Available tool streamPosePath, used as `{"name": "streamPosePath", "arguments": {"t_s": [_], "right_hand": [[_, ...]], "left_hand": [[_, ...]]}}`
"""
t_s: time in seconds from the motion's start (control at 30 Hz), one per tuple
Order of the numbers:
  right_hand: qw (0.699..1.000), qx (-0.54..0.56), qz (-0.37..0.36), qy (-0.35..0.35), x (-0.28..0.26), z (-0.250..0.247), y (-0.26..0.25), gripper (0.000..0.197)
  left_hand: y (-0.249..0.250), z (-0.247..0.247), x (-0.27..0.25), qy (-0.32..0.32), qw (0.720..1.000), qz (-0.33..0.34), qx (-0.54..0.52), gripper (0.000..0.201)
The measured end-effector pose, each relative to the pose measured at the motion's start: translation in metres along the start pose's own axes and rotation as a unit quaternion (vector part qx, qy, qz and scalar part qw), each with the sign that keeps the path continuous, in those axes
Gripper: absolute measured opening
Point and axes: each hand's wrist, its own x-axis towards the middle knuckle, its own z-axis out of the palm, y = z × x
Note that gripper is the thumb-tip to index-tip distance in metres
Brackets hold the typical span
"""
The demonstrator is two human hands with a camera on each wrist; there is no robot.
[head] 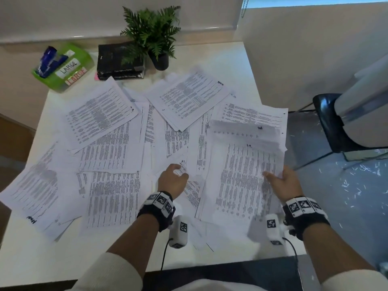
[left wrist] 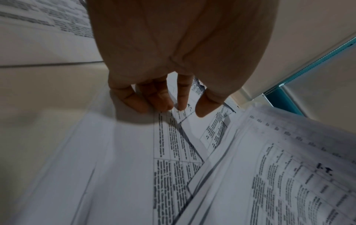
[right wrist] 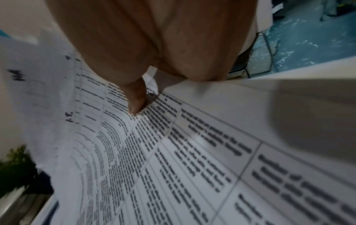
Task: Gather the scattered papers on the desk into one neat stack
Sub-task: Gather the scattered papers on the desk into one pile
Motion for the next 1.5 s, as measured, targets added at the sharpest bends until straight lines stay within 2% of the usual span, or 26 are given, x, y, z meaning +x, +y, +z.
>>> {"name": "streamPosePath", "arguments": {"t_s": [0.1,0.2,0.3,0.37,0.43,0.53,0.6,0.7,0.8,0.87,0.9,0.97,1.03,1.07,1.1,1.17,1.23,1.3,1.37,1.5], "right_hand": [[0.997,0.073,0.011,0.014,-0.001,-0.006,-0.006,0.030],[0.984,0.174,0.048,0.015,0.002,-0.004,-0.010,0.031],[0.961,0.262,0.090,-0.019,0.006,0.009,-0.014,0.036],[0.951,0.291,0.095,-0.048,0.001,0.022,-0.022,0.039],[0.949,0.290,0.095,-0.076,-0.002,0.039,-0.024,0.039],[0.966,0.218,0.102,-0.097,-0.005,0.060,-0.024,0.041],[0.979,0.145,0.080,-0.117,-0.005,0.067,-0.025,0.039],[0.988,0.051,0.028,-0.141,-0.001,0.070,-0.029,0.040],[0.984,0.016,0.007,-0.180,0.010,0.063,-0.040,0.037],[0.977,-0.048,-0.017,-0.205,0.023,0.059,-0.046,0.030],[0.979,-0.078,-0.036,-0.183,0.030,0.056,-0.051,0.025],[0.991,-0.115,-0.042,-0.049,0.048,0.050,-0.054,0.025],[0.987,-0.107,0.015,0.119,0.071,0.035,-0.052,0.038],[0.978,-0.112,0.057,0.165,0.081,0.025,-0.048,0.049],[0.969,-0.135,0.102,0.182,0.089,0.015,-0.044,0.058],[0.955,-0.171,0.171,0.172,0.099,0.000,-0.032,0.068],[0.957,-0.145,0.194,0.158,0.097,-0.004,-0.028,0.064],[0.962,-0.128,0.181,0.156,0.092,-0.003,-0.026,0.045],[0.966,-0.105,0.152,0.184,0.084,0.000,-0.026,0.027],[0.974,-0.006,0.075,0.215,0.062,0.005,-0.023,0.013]], "left_hand": [[0.001,-0.006,-0.001,-0.011,1.000,0.005,0.013,0.029],[0.004,-0.008,-0.008,-0.008,0.999,0.030,0.020,0.028],[0.011,-0.008,-0.016,-0.002,0.995,0.078,-0.057,0.033],[0.017,-0.007,-0.016,-0.025,0.988,0.102,-0.116,0.032],[0.026,-0.006,-0.016,-0.063,0.986,0.116,-0.097,0.044],[0.032,-0.009,-0.012,-0.064,0.993,0.095,-0.008,0.062],[0.029,-0.011,-0.007,-0.047,0.995,0.089,0.023,0.051],[0.027,-0.014,0.007,-0.065,0.990,0.113,0.061,0.019],[0.033,-0.023,0.019,-0.134,0.985,0.104,0.037,0.025],[0.035,-0.027,0.028,-0.149,0.984,0.097,0.025,0.033],[0.035,-0.027,0.031,-0.147,0.984,0.098,0.025,0.036],[0.031,-0.027,0.035,-0.122,0.986,0.110,0.029,0.039],[0.025,-0.029,0.036,-0.093,0.988,0.121,0.013,0.036],[0.022,-0.031,0.035,-0.083,0.989,0.120,-0.006,0.034],[0.019,-0.034,0.034,-0.076,0.990,0.116,-0.028,0.032],[0.011,-0.042,0.031,-0.064,0.990,0.091,-0.089,0.024],[0.002,-0.049,0.031,-0.049,0.984,0.048,-0.167,0.027],[-0.006,-0.055,0.033,-0.043,0.973,0.022,-0.224,0.032],[-0.009,-0.059,0.033,-0.044,0.964,0.009,-0.261,0.034],[-0.007,-0.067,0.031,-0.048,0.954,0.014,-0.294,0.038]]}}
